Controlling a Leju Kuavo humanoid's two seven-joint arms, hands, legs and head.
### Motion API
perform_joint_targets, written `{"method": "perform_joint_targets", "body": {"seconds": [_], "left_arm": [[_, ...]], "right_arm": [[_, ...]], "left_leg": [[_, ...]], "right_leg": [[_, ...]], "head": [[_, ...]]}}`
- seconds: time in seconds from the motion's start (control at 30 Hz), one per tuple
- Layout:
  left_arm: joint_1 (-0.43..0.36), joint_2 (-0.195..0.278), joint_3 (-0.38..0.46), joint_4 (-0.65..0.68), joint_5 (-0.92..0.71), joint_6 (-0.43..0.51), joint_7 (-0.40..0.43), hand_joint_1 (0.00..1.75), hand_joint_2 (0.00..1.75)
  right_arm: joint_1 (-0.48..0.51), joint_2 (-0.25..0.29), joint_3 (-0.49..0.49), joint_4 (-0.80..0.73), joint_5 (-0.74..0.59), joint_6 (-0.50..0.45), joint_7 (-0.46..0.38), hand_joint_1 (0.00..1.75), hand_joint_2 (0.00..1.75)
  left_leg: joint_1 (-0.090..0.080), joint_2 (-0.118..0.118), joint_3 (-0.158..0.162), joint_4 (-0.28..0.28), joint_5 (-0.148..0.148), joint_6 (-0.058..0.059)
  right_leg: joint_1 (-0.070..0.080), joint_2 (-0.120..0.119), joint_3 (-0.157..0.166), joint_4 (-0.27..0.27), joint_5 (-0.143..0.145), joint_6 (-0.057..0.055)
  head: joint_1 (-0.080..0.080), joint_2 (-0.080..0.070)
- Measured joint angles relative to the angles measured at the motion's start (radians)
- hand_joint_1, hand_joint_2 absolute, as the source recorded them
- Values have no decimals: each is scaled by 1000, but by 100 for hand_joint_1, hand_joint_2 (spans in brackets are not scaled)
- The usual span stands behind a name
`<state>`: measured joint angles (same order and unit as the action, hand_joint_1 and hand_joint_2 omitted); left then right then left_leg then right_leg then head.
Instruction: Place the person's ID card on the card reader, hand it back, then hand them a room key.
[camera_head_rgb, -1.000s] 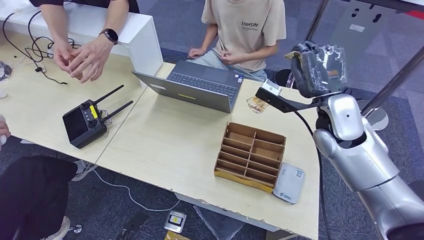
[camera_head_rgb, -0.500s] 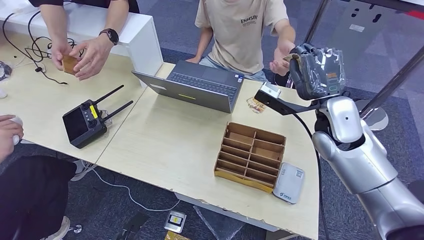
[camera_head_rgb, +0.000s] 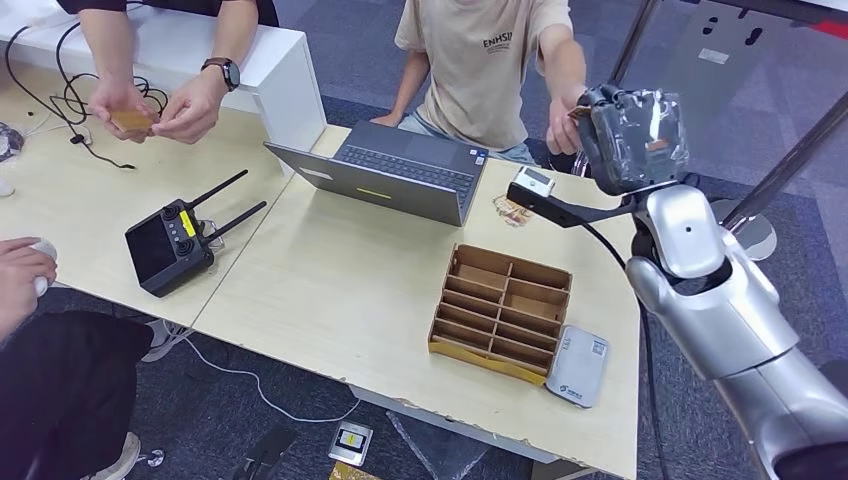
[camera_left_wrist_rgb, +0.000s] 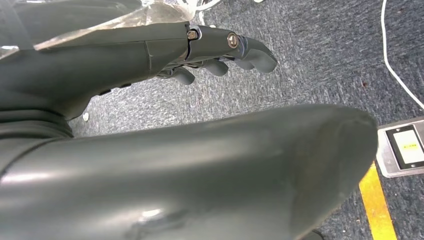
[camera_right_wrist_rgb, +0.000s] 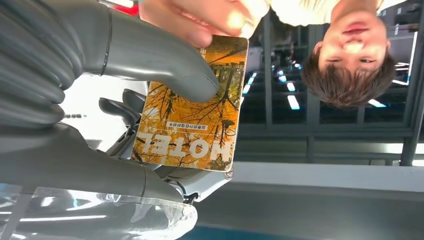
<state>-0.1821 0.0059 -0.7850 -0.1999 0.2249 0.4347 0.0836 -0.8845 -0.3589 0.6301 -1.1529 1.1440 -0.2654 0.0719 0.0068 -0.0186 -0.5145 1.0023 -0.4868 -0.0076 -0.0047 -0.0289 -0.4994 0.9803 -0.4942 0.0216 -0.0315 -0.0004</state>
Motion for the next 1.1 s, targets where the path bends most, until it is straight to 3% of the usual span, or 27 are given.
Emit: {"method": "perform_joint_targets", "body": {"seconds": [0.3,0.47,0.5,0.53,0.63,0.7,0.73,0.87,1.1], "left_arm": [[2,-5,0,0,11,8,2,0,0],[1,-4,0,0,12,8,2,0,0],[1,-4,0,0,12,8,2,0,0],[1,-4,0,0,12,8,2,0,0],[1,-4,0,0,10,8,3,0,0],[1,-4,0,0,9,8,5,0,0],[0,-5,0,0,8,8,7,0,0],[0,-4,-3,0,5,8,14,0,0],[-1,-5,-11,0,3,9,14,0,0]], "right_arm": [[-25,-8,41,106,162,-73,-19,175,175],[-27,-8,64,158,167,-94,-19,166,175],[-28,-8,66,167,164,-95,-19,155,175],[-28,-8,67,175,160,-96,-19,128,175],[-28,-8,68,192,145,-96,-17,27,175],[-28,-8,68,202,137,-95,-17,0,175],[-28,-8,68,207,133,-94,-17,0,175],[-26,-8,66,226,103,-97,-9,0,0],[2,-8,27,233,-69,-156,11,0,0]], "left_leg": [[0,0,0,0,0,0],[0,0,0,0,0,0],[0,0,0,0,0,0],[0,0,0,0,0,0],[0,0,0,0,0,0],[0,0,0,0,0,0],[0,0,0,0,0,0],[0,0,0,0,0,0],[0,0,0,0,0,0]], "right_leg": [[0,0,0,0,0,0],[0,0,0,0,0,0],[0,0,0,0,0,0],[0,0,0,0,0,0],[0,0,0,0,0,0],[0,0,0,0,0,0],[0,0,0,0,0,0],[0,0,0,0,0,0],[0,0,0,0,0,0]], "head": [[0,0],[0,0],[0,0],[0,0],[0,0],[0,0],[0,0],[0,0],[0,0]]}}
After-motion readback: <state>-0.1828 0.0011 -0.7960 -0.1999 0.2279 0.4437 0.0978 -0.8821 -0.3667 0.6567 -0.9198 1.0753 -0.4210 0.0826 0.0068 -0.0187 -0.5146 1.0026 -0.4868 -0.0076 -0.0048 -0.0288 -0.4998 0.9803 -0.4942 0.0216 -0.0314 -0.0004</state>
